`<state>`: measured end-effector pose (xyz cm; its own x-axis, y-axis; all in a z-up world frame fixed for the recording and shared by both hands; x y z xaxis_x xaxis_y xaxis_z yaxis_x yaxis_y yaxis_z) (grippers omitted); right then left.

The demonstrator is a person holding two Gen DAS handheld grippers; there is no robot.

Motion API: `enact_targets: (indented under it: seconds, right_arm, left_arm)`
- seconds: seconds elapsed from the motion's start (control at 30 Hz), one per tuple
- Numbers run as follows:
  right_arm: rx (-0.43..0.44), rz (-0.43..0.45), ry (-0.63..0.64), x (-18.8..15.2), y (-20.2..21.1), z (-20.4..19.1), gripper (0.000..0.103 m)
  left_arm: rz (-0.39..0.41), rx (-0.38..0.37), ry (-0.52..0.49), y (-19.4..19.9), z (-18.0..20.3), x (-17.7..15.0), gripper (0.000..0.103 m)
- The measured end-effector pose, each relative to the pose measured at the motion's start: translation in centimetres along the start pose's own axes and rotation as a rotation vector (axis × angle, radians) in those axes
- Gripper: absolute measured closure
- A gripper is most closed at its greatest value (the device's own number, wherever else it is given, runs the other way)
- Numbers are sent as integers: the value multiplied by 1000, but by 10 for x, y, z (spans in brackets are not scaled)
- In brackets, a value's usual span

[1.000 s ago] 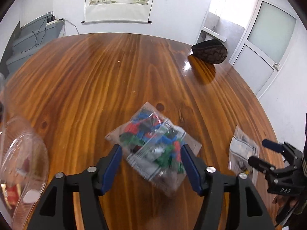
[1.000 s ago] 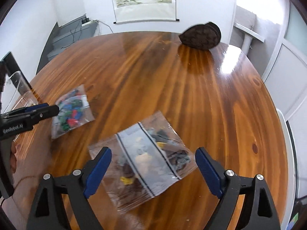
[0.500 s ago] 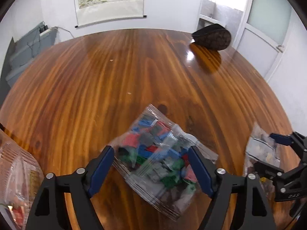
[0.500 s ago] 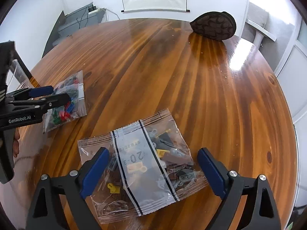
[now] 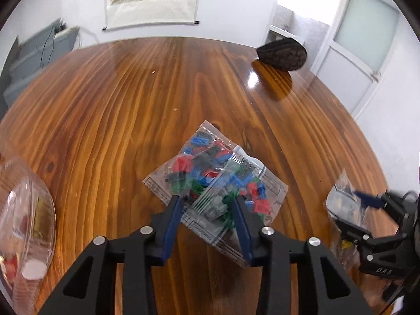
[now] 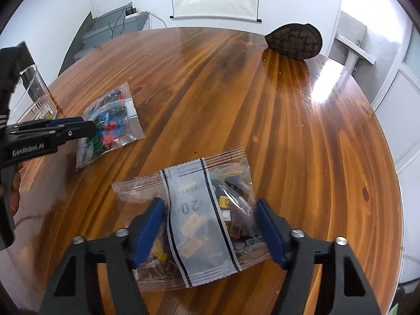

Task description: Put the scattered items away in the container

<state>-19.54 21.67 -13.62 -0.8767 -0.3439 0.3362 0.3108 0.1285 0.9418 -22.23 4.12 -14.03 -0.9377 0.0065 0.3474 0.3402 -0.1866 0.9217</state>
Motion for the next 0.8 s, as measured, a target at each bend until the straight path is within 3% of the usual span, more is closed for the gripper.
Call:
enact_targets:
  seconds: [0.1, 0.2, 0.23, 0.4, 0.47, 0.53, 0.63, 0.73, 0.8]
  right_arm:
    - [-9, 3, 1, -6, 5, -3, 43]
    - [-12, 11, 1, -11, 11, -6, 47]
    - [-12, 16, -2, -12, 13, -6, 53]
    - [-13, 22, -11, -16, 19, -7, 56]
    - [-12, 22, -15, -16, 18, -6, 56]
    - [-12, 23, -17, -13, 16, -5, 56]
    - [-2, 18, -34, -12, 15, -2, 55]
    - [8, 16, -61, -13, 15, 0, 50]
    - [21, 15, -77, -14, 16, 2, 50]
  left_arm:
    - [3, 4, 3, 3, -2, -7, 68]
    - [-3, 4, 9, 5, -4, -16, 77]
    - [-4, -1, 9, 5, -5, -19, 78]
    - [38, -26, 25, 18, -10, -28, 78]
    - [64, -22, 34, 25, -13, -26, 70]
    - [87, -34, 48, 30, -17, -21, 48]
    - [98, -41, 55, 32, -21, -9, 31]
    - [75, -50, 36, 24, -21, 3, 22]
    - [54, -60, 22, 18, -21, 9, 22]
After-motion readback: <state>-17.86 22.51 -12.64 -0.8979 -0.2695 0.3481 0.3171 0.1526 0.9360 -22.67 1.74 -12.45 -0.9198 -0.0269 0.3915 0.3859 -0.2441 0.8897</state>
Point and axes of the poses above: each gripper's, at about its wrist camera, not at the fingertips, and y roughly against the way its jaws point, z to its right, x to its top, the point moved 5 cm from there along -y, roughly the way its jaws point, and after that the axes turned 13 degrees about -z, right-handed, at the moved point
